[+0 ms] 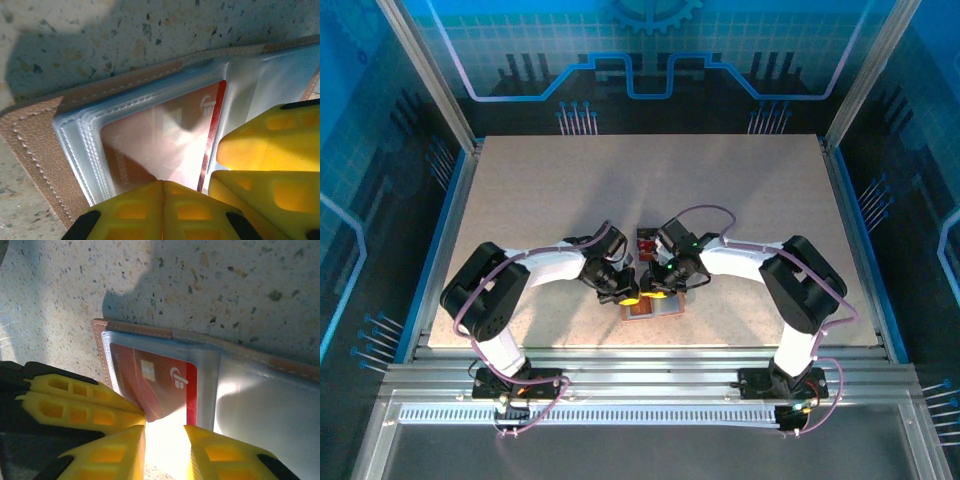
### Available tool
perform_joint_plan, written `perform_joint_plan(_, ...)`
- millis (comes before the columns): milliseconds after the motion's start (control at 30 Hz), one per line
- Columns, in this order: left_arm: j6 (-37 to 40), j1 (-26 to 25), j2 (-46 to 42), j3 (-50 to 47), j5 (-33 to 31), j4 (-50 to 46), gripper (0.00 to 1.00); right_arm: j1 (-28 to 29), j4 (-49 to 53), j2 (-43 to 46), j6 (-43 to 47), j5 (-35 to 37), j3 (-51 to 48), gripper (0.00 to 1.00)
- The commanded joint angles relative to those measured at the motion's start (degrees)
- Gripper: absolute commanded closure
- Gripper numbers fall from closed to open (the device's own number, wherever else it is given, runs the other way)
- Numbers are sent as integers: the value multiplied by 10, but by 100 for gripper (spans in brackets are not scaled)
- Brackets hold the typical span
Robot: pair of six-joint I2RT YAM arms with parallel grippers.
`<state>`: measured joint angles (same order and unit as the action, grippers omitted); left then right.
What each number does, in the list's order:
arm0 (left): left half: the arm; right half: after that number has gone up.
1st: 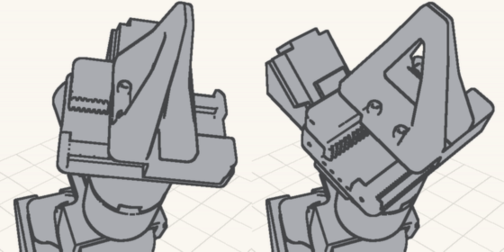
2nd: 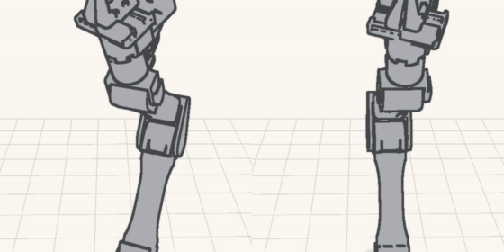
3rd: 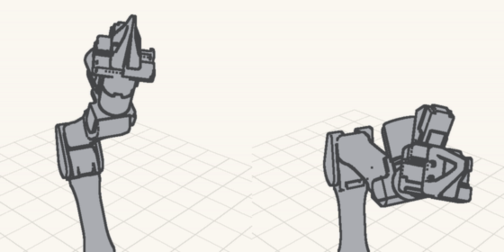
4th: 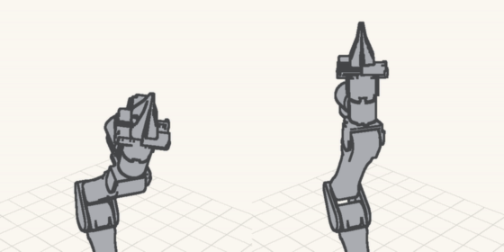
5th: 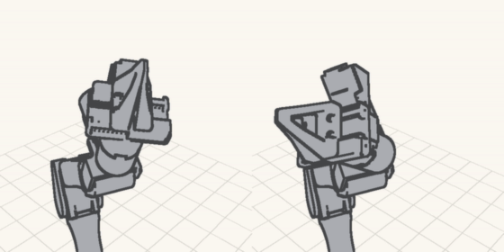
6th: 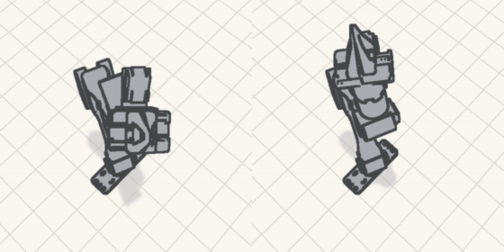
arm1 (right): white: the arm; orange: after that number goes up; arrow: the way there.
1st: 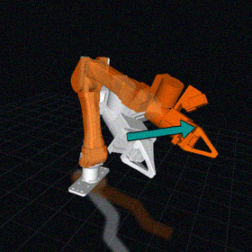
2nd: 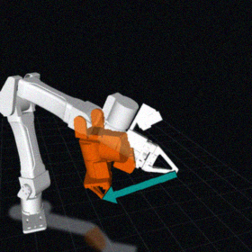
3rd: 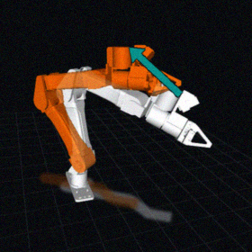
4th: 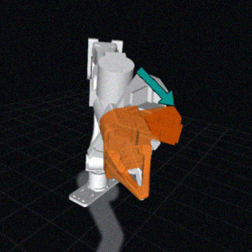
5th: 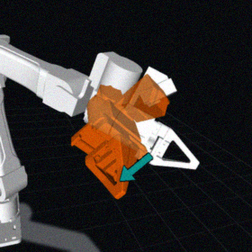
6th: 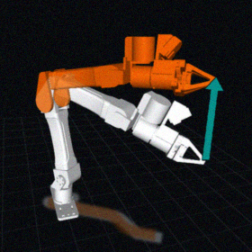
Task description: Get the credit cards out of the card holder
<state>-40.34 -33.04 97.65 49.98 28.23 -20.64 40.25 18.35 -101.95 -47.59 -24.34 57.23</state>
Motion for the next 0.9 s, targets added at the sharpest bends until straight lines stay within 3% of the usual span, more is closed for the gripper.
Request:
perform_joint_plan(0, 11, 4, -2, -11, -10, -12, 94, 7, -8, -10, -3, -11, 14, 75)
perform_joint_plan(867, 9, 5, -8, -14, -5, -8, 94, 10, 17, -23, 5, 19, 1, 78)
